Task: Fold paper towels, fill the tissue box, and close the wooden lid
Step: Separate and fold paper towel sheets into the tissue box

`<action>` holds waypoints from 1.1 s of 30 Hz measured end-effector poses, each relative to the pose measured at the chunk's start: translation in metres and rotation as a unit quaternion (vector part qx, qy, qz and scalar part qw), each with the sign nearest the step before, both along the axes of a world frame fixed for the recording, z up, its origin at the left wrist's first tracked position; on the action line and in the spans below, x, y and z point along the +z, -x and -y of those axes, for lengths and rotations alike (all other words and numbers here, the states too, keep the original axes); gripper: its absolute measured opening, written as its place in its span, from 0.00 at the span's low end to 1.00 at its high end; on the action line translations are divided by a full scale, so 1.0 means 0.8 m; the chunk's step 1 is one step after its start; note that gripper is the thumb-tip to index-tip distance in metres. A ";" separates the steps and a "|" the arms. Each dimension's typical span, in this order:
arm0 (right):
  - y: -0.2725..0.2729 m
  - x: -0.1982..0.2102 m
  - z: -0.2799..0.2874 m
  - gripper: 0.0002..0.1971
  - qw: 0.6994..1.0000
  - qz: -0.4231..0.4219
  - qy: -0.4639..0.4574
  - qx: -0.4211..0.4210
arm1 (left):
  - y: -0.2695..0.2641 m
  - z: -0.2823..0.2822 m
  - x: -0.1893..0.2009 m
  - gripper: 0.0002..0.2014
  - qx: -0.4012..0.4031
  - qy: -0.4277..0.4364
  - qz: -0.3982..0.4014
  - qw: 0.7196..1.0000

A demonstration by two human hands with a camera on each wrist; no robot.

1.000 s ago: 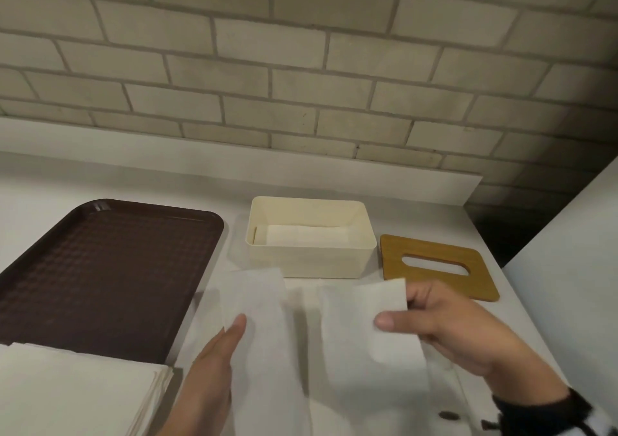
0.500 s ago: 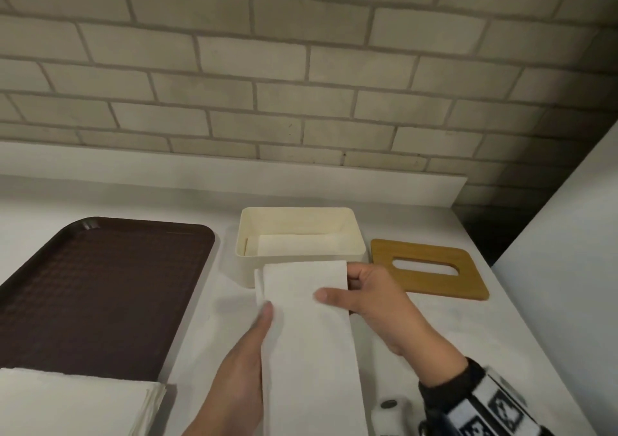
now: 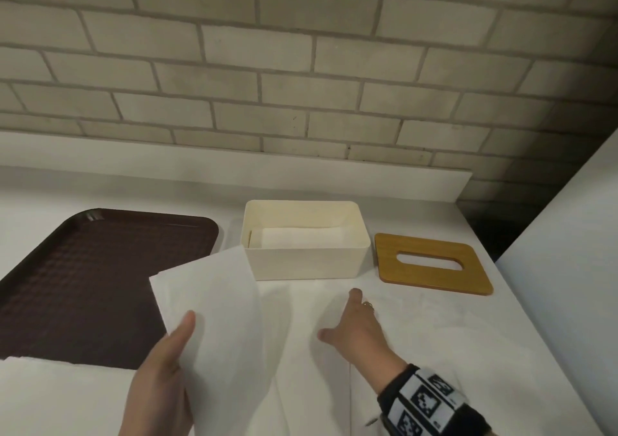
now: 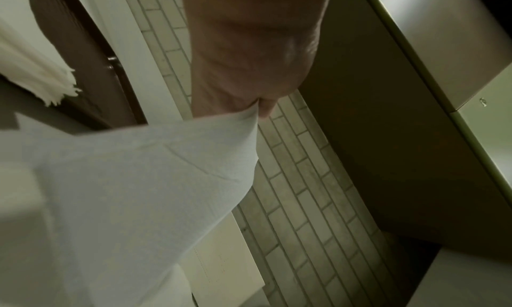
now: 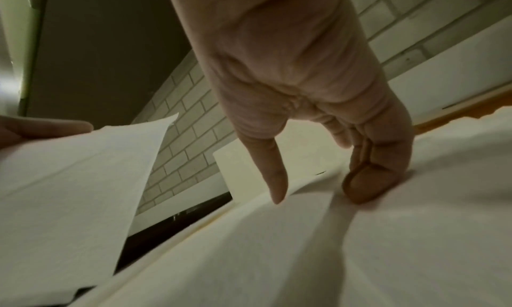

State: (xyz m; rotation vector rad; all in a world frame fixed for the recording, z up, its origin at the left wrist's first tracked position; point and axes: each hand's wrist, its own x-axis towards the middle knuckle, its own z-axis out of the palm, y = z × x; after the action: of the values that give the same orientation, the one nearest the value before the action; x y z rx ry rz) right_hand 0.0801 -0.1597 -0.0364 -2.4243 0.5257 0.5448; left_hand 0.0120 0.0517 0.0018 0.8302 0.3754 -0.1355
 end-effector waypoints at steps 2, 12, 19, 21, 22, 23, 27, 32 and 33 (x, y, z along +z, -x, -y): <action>-0.005 -0.004 -0.007 0.49 0.999 0.008 -0.009 -0.031 | 0.004 0.003 -0.004 0.16 -0.001 0.003 -0.001 1.000; 0.039 0.101 0.046 0.09 0.920 0.113 -0.375 0.009 | 0.000 0.003 0.001 0.20 0.011 -0.013 -0.067 0.998; 0.041 0.153 0.068 0.21 0.810 0.130 -0.571 0.029 | -0.023 0.053 0.015 0.28 -0.083 -0.004 -0.085 0.993; 0.037 0.139 0.058 0.17 0.838 0.158 -0.522 0.000 | -0.028 0.070 0.019 0.26 -0.115 0.005 -0.073 0.991; 0.036 0.130 0.053 0.14 0.853 0.173 -0.492 -0.015 | -0.030 0.078 0.020 0.23 -0.131 0.012 -0.058 0.990; 0.036 0.122 0.049 0.12 0.865 0.186 -0.466 -0.027 | -0.030 0.086 0.025 0.21 -0.146 0.029 -0.044 0.988; 0.039 0.094 0.042 0.09 0.888 0.240 -0.383 -0.077 | -0.037 0.103 0.022 0.24 -0.157 0.038 -0.015 0.987; 0.039 0.078 0.029 0.23 0.902 0.284 -0.309 -0.101 | -0.036 0.118 0.024 0.22 -0.187 -0.083 0.048 0.978; 0.039 0.077 0.027 0.23 0.901 0.289 -0.308 -0.099 | -0.035 0.120 0.024 0.22 -0.195 -0.115 0.069 0.972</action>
State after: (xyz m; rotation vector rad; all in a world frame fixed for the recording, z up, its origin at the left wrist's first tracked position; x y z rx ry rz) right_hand 0.0491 -0.1810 0.0253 -1.7667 0.2736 -0.1081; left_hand 0.0400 -0.0444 0.0210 1.1304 0.0920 -0.4037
